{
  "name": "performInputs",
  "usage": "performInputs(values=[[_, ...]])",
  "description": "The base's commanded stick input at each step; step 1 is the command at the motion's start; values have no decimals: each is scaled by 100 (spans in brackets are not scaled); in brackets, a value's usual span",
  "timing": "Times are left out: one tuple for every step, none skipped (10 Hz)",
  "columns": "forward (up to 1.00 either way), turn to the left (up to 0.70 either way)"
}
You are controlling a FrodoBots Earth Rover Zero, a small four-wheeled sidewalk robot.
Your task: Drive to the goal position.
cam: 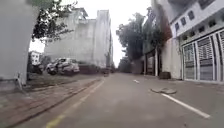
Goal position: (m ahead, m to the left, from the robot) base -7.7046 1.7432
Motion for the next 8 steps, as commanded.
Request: performInputs(values=[[50,-50],[50,-13],[50,0],[50,0],[50,0],[50,0],[50,0],[50,0]])
